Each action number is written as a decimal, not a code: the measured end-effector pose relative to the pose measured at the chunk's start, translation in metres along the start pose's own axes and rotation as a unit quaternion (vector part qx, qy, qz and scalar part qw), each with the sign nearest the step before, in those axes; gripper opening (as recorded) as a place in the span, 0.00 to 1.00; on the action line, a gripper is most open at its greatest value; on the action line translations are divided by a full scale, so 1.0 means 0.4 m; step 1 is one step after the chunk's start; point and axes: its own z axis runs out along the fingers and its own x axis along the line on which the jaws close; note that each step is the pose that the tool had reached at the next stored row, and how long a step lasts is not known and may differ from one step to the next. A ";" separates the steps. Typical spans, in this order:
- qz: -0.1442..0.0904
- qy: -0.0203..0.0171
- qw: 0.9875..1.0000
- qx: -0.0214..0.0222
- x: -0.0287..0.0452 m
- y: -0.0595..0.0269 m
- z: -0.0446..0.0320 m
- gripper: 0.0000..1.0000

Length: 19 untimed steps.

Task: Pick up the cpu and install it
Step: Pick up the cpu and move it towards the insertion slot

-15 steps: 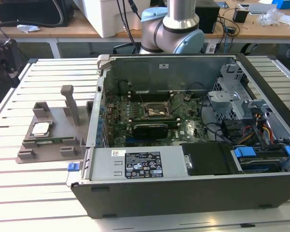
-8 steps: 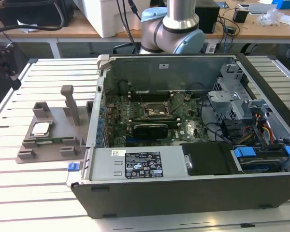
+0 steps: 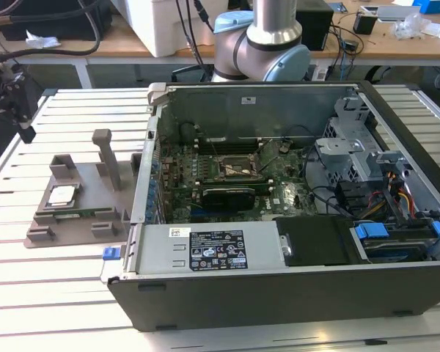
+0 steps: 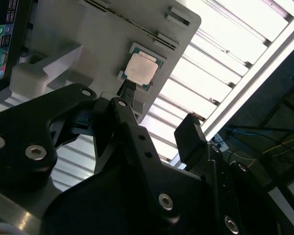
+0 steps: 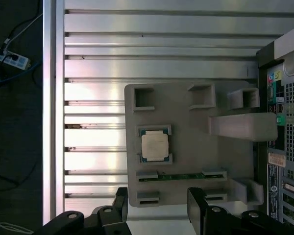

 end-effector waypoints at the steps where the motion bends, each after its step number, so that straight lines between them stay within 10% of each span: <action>1: 0.000 0.000 1.000 0.000 0.000 0.000 0.002 0.60; 19: 0.000 0.000 1.000 0.001 0.001 -0.001 0.049 0.60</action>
